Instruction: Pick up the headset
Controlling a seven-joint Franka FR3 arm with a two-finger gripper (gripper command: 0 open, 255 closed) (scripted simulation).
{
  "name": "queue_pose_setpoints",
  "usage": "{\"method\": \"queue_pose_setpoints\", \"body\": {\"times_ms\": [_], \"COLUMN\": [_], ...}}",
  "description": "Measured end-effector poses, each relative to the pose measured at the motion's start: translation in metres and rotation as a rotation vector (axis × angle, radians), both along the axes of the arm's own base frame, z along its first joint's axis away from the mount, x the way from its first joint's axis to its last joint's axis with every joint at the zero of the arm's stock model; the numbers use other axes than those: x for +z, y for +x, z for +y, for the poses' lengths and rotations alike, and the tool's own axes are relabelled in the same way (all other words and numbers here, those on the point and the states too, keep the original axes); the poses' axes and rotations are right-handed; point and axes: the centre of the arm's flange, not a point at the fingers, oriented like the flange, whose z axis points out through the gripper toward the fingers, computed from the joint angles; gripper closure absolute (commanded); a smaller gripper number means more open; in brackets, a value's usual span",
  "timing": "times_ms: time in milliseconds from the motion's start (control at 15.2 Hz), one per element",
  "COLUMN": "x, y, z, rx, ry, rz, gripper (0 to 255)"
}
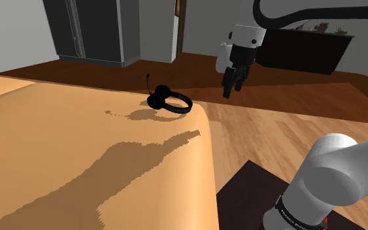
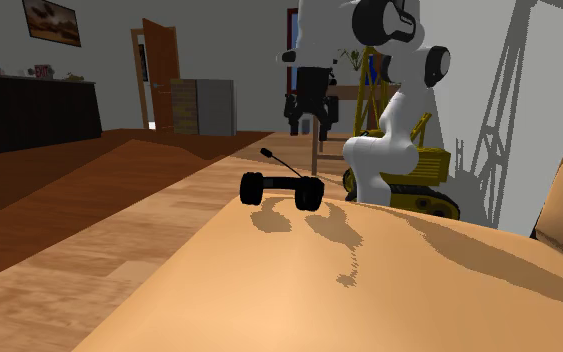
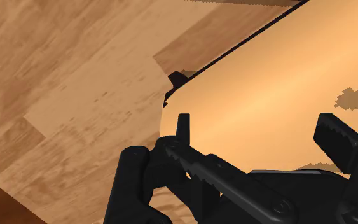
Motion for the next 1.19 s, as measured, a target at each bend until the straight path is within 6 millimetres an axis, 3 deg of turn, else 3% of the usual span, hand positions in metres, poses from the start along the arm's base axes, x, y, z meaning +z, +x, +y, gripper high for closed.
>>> {"method": "queue_pose_setpoints", "body": {"times_ms": [198, 594, 1188], "x": [0.000, -0.003, -0.012], "y": [0.015, 0.087, 0.195], "z": [0.003, 0.023, 0.075], "rx": [0.030, 0.173, 0.397], "ry": [-0.001, -0.003, -0.007], "rz": [0.001, 0.005, 0.011], "gripper": [0, 0, 0]}}
